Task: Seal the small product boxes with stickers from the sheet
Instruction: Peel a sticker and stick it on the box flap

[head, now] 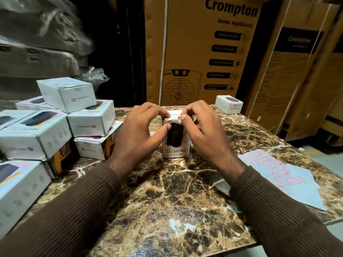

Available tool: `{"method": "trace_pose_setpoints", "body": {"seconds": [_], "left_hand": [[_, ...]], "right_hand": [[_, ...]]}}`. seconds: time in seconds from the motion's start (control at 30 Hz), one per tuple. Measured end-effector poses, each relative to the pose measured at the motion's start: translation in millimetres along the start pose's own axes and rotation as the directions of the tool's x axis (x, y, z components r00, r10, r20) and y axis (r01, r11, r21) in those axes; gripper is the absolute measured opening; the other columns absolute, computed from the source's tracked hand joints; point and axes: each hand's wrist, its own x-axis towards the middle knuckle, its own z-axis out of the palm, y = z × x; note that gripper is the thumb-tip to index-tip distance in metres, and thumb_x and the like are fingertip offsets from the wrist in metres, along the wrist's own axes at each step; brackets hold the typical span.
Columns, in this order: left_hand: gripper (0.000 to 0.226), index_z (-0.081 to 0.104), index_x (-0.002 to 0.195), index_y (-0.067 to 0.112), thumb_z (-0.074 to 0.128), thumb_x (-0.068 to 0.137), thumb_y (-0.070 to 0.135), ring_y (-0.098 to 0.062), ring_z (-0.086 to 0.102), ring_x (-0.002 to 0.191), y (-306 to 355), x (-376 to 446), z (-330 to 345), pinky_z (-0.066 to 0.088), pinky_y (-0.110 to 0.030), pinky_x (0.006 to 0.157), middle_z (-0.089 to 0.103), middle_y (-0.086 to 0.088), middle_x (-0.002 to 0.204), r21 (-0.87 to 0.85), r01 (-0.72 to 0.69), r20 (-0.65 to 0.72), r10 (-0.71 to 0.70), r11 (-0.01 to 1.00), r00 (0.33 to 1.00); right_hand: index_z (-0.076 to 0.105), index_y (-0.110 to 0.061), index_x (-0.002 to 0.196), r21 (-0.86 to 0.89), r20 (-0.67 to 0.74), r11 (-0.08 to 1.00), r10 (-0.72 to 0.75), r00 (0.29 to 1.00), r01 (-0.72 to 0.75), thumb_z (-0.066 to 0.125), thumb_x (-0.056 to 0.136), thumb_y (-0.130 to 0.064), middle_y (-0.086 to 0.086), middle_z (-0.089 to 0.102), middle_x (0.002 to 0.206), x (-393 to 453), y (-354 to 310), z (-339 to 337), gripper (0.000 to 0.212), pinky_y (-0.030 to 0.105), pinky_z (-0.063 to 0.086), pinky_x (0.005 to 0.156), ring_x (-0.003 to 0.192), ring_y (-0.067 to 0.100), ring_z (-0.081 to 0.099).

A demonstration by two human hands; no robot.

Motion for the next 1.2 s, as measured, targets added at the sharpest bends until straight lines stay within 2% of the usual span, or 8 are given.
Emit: {"method": "trace_pose_setpoints", "body": {"seconds": [0.3, 0.43, 0.53, 0.97, 1.1, 1.2], "left_hand": [[0.019, 0.072, 0.112, 0.019, 0.075, 0.095, 0.025, -0.015, 0.060, 0.109, 2.1, -1.4, 0.9, 0.052, -0.041, 0.091, 0.068, 0.008, 0.115, -0.023, 0.009, -0.008, -0.009, 1.000, 1.000], [0.020, 0.073, 0.113, 0.018, 0.077, 0.094, 0.023, -0.015, 0.060, 0.110, 2.3, -1.5, 0.3, 0.051, -0.041, 0.092, 0.068, 0.007, 0.115, -0.025, 0.011, -0.004, -0.012, 1.000, 1.000], [0.020, 0.073, 0.113, 0.018, 0.077, 0.094, 0.022, -0.014, 0.060, 0.110, 2.8, -1.8, 0.0, 0.052, -0.041, 0.093, 0.068, 0.007, 0.115, -0.028, 0.011, -0.004, -0.011, 1.000, 1.000], [0.022, 0.072, 0.115, 0.019, 0.077, 0.094, 0.024, -0.016, 0.060, 0.110, -0.8, -2.1, -0.5, 0.053, -0.045, 0.090, 0.067, 0.008, 0.115, -0.026, 0.007, 0.006, -0.007, 1.000, 1.000], [0.022, 0.073, 0.115, 0.018, 0.078, 0.094, 0.022, -0.015, 0.060, 0.109, 0.4, -2.5, -0.5, 0.052, -0.043, 0.091, 0.068, 0.007, 0.114, -0.023, 0.014, 0.003, -0.014, 1.000, 1.000], [0.021, 0.072, 0.114, 0.019, 0.078, 0.094, 0.022, -0.015, 0.060, 0.110, 0.3, -2.6, -1.0, 0.052, -0.042, 0.091, 0.067, 0.008, 0.114, -0.028, 0.020, 0.007, -0.020, 0.999, 1.000]], "right_hand": [[0.062, -0.020, 0.100, -0.024, -0.052, 1.000, 0.000, 0.999, -0.001, 0.056, 0.103, -0.020, -0.006, 0.056, 0.100, -0.4, 0.5, 5.6, 0.006, 0.022, 0.037, 0.080, 0.099, 0.016, 0.052], [0.063, -0.018, 0.101, -0.055, -0.073, 0.998, 0.001, 0.997, -0.005, 0.058, 0.102, -0.021, -0.006, 0.058, 0.101, -0.6, -0.3, 6.9, 0.006, 0.019, 0.039, 0.081, 0.099, 0.016, 0.054], [0.064, -0.018, 0.102, -0.067, -0.087, 0.998, -0.007, 0.996, 0.002, 0.059, 0.101, -0.022, -0.005, 0.059, 0.101, -0.6, -0.7, 7.4, 0.007, 0.025, 0.043, 0.081, 0.099, 0.017, 0.056], [0.063, -0.017, 0.110, -0.097, -0.065, 0.995, -0.045, 0.997, 0.038, 0.064, 0.098, -0.022, -0.007, 0.059, 0.106, -3.9, 0.1, 4.9, 0.012, 0.028, 0.047, 0.084, 0.104, 0.017, 0.054], [0.056, -0.019, 0.121, -0.037, -0.069, 0.999, -0.020, 0.997, 0.017, 0.067, 0.097, -0.023, -0.008, 0.059, 0.106, -5.3, -1.8, 3.3, 0.026, 0.022, 0.047, 0.083, 0.103, 0.015, 0.056], [0.057, -0.022, 0.116, -0.107, -0.079, 0.991, -0.084, 0.993, 0.076, 0.067, 0.098, -0.021, -0.010, 0.057, 0.103, -6.6, -2.8, 1.8, 0.021, 0.021, 0.042, 0.079, 0.098, 0.014, 0.053]]}}
